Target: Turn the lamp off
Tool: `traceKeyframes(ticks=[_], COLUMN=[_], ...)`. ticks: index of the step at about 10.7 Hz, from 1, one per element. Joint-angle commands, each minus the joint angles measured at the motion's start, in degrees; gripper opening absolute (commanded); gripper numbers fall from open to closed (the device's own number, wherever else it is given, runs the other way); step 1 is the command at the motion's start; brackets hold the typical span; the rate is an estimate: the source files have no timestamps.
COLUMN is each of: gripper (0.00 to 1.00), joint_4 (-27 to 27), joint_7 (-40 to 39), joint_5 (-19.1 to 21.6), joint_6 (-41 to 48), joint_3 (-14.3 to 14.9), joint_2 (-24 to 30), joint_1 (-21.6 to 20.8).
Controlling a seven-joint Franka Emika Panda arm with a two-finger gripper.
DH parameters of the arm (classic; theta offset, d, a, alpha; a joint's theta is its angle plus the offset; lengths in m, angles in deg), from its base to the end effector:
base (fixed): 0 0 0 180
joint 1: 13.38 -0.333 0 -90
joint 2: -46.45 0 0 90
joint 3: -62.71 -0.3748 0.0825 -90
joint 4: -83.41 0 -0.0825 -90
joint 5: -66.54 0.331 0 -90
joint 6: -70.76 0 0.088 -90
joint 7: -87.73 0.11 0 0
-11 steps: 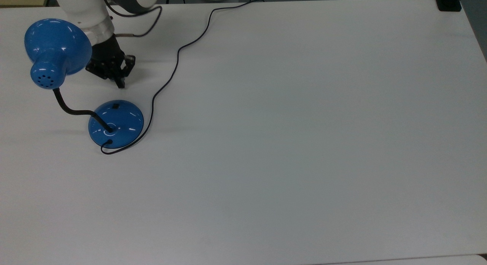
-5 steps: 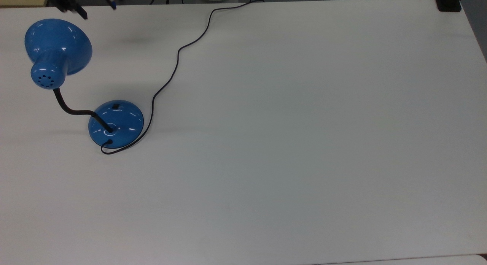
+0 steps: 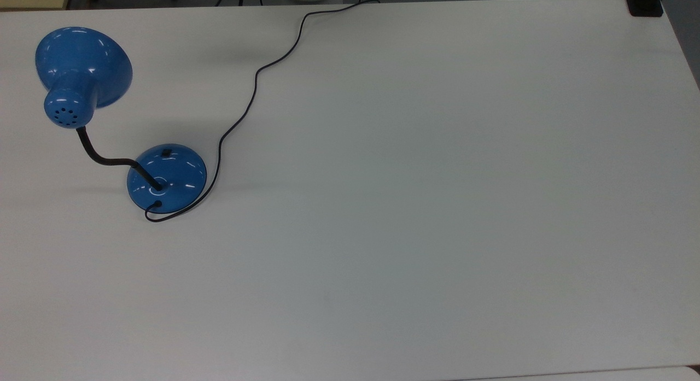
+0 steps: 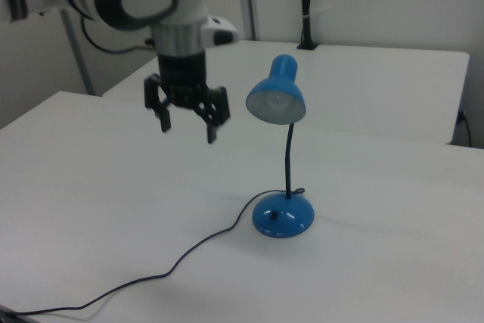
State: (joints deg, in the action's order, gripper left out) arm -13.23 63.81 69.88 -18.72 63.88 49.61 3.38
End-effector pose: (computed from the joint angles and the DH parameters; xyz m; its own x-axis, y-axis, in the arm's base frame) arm 0.4559 -0.1411 0.6584 0.9937 0.1045 -0.0397 0.1009 -0.9915 -0.0825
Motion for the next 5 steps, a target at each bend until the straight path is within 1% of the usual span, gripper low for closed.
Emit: traceKeyframes(ticks=[1,2,4,5], gripper=[1.00,1.00,1.00,1.00], joint_4=[4.00,4.18,4.09,4.00], joint_7=[11.51,13.27,13.90,14.95], joint_5=[-1.22,-1.48,-0.87,-0.96], joint_6=[1.33,0.72,-5.67,-6.83], joint_3=[1.99,2.78,2.87,2.79], joint_2=[1.05,0.88,0.36,0.18], joint_1=[-9.17,-11.90,-12.71,-12.80])
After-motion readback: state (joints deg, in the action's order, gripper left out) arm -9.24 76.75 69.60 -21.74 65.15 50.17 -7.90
